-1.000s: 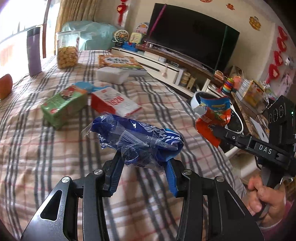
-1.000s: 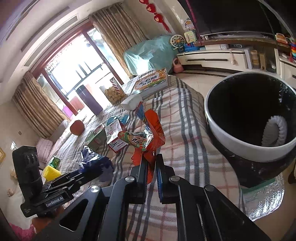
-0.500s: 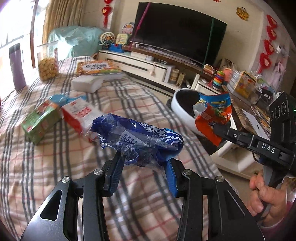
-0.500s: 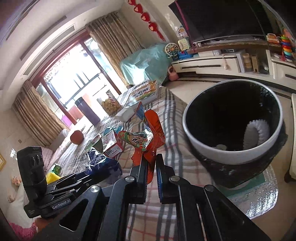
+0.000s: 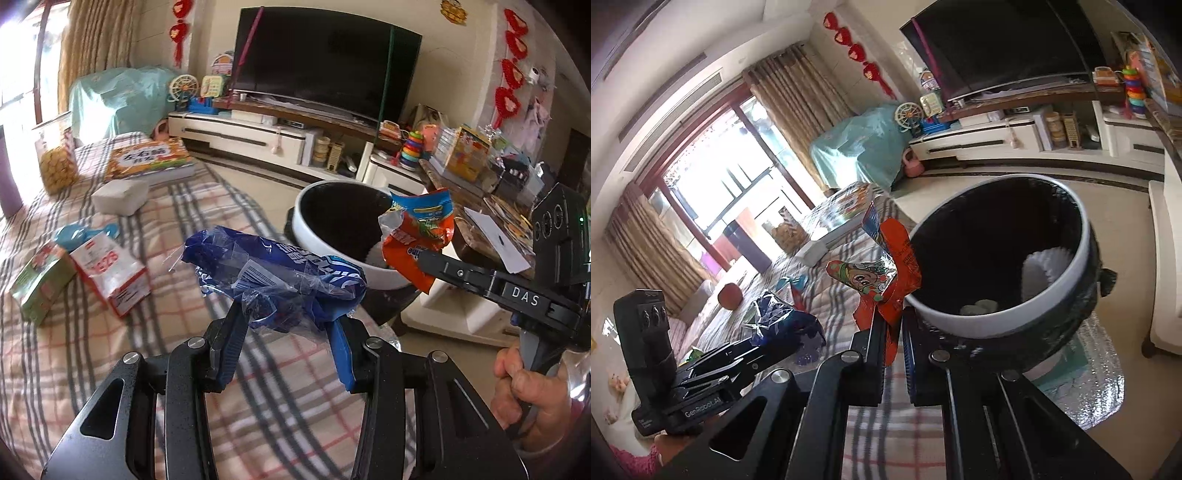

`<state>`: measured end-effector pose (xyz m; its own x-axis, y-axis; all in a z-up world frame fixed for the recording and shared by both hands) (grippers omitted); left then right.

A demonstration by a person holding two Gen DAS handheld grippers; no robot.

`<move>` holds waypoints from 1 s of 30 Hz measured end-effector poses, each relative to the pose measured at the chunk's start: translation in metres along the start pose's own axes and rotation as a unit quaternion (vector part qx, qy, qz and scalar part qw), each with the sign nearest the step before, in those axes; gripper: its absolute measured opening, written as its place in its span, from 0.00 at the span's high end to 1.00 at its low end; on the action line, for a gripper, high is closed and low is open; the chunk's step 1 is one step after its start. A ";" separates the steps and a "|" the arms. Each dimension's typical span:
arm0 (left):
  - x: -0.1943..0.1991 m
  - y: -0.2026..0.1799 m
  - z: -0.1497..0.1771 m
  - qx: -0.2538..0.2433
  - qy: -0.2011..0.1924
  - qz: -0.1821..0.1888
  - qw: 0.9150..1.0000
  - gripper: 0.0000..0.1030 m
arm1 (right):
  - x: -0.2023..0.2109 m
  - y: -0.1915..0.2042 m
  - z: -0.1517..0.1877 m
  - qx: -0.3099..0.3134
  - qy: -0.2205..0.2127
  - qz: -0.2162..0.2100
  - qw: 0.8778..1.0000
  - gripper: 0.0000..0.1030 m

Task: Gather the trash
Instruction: 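Carry blue wrapper and orange snack bag over the bin and lower them inside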

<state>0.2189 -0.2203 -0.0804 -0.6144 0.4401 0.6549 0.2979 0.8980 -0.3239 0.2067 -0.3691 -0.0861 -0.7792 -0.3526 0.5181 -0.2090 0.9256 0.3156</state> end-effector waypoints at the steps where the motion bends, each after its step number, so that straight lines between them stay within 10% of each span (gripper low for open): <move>1: -0.002 -0.003 -0.001 -0.001 0.002 0.003 1.000 0.60 | 0.002 -0.003 0.000 -0.002 -0.001 0.002 1.000 0.92; 30: -0.057 -0.064 -0.029 -0.039 0.027 0.031 0.998 0.60 | 0.009 -0.064 -0.024 -0.009 -0.002 0.058 0.998 0.92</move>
<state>0.2560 -0.3028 -0.0778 -0.5540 0.4922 0.6714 0.3913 0.8658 -0.3119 0.2270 -0.4348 -0.0826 -0.7996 -0.2421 0.5496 -0.1057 0.9576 0.2680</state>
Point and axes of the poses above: each gripper's, at about its wrist camera, not at the fingertips, and x roughly against the way its jaws point, y to its left, z to its underside, the point moved 8 cm from there along -x, roughly the way its jaws point, and after that the axes turned 13 degrees about x, right-handed, at the moved point
